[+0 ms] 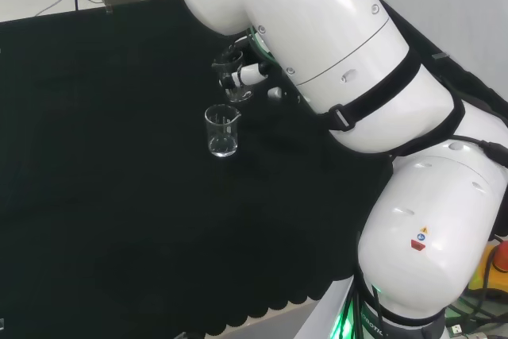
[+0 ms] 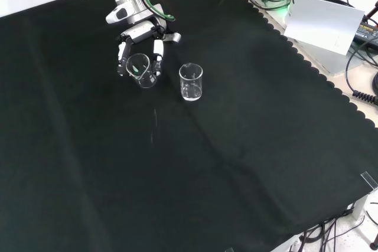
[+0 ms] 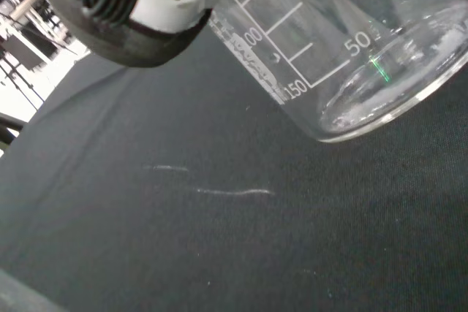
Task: Place the beaker back on the table.
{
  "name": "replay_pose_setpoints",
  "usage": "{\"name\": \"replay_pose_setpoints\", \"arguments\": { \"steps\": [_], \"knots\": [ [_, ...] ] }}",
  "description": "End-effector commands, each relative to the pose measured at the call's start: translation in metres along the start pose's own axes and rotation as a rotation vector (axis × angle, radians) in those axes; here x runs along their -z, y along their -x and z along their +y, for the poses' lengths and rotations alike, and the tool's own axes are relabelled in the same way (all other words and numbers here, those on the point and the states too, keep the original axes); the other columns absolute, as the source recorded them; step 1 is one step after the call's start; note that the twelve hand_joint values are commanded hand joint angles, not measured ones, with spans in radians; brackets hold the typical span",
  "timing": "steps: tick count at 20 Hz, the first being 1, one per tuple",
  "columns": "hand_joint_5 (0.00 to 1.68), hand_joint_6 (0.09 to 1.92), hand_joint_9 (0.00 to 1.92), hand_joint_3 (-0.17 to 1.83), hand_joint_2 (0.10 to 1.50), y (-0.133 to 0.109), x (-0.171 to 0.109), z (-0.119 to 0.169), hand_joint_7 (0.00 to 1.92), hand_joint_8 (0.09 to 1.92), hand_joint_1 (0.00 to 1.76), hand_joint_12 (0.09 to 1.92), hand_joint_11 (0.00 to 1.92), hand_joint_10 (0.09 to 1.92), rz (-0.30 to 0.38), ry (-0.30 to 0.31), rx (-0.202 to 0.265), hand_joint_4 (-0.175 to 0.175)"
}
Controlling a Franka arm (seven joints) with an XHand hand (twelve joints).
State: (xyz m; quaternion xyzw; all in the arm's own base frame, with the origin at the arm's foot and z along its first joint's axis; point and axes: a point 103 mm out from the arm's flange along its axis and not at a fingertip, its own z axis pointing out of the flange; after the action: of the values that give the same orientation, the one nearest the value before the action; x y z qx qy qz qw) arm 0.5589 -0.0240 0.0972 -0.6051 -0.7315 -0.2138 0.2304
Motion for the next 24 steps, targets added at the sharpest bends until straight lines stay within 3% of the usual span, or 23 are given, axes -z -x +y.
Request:
{"name": "replay_pose_setpoints", "arguments": {
  "steps": [1,9,18,24],
  "knots": [
    [1.26,0.54,1.56,-0.17,1.04,0.006,-0.012,-0.001,1.56,0.09,1.29,0.54,1.36,0.19,0.028,0.054,0.004,-0.020],
    [1.25,0.59,1.49,-0.17,1.05,0.018,-0.027,0.004,1.55,0.09,1.29,0.53,1.36,0.14,0.006,0.037,0.003,0.016],
    [1.24,0.62,1.47,-0.17,1.05,0.022,-0.030,0.006,1.54,0.09,1.28,0.54,1.36,0.12,0.002,0.026,0.005,0.030],
    [1.24,0.66,1.44,-0.17,1.06,0.029,-0.028,0.003,1.51,0.09,1.28,0.55,1.36,0.10,-0.036,-0.012,-0.012,0.043]
  ]
}}
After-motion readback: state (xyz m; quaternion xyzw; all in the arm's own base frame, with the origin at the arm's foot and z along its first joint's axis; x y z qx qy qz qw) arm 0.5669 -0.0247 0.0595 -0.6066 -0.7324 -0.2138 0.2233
